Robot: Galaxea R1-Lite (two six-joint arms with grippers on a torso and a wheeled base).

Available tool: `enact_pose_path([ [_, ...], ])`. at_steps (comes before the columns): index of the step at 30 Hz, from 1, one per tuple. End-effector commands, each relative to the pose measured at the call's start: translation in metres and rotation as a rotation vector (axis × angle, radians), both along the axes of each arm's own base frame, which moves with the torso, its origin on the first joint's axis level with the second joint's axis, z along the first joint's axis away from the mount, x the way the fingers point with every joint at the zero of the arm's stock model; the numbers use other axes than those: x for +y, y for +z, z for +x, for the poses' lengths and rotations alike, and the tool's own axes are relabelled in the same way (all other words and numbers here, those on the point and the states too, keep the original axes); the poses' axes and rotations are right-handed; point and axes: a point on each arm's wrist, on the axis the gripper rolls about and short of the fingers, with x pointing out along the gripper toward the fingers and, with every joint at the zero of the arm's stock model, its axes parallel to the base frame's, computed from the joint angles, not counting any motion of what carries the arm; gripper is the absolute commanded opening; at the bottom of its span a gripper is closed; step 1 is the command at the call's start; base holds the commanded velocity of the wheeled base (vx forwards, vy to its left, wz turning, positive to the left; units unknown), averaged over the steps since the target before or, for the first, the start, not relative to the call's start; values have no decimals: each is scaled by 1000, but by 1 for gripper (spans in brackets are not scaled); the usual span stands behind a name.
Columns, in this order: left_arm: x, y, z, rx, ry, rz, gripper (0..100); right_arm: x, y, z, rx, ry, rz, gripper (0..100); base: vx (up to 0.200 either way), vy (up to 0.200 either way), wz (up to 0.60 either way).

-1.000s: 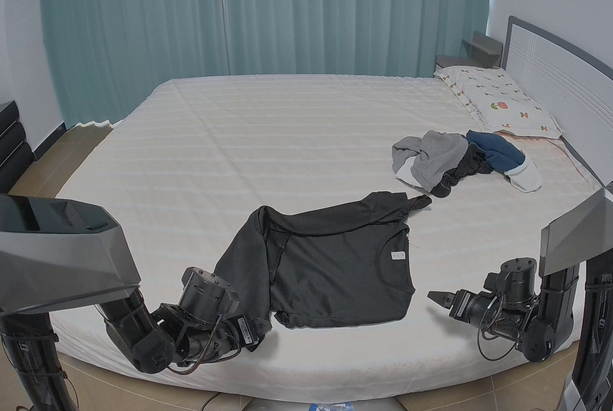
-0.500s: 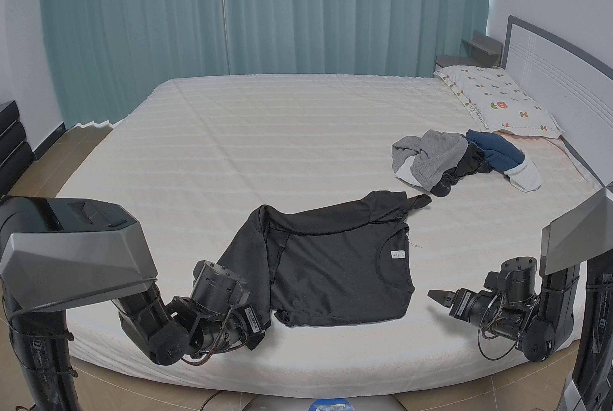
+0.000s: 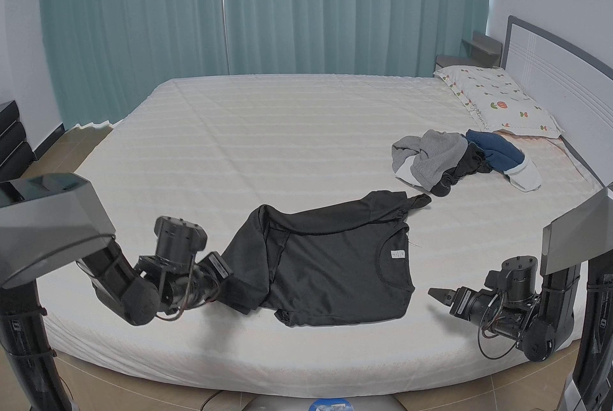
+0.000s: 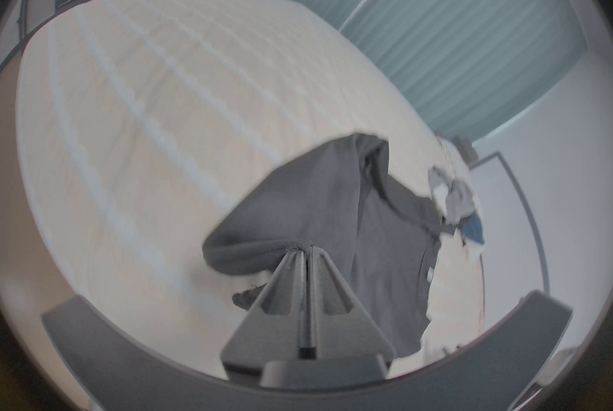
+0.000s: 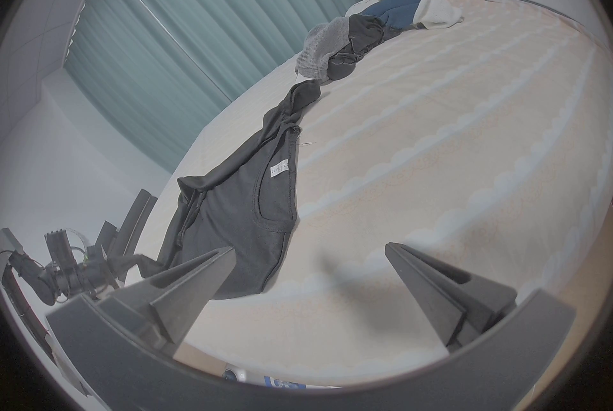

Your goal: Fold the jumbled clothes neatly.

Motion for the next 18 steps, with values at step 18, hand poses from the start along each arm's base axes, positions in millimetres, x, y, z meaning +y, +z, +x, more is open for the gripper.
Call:
enact_pose_path([
  [18, 132, -11, 97, -121, 377, -195, 0, 11, -1, -1, -4, 13, 18, 100, 0, 0, 0],
])
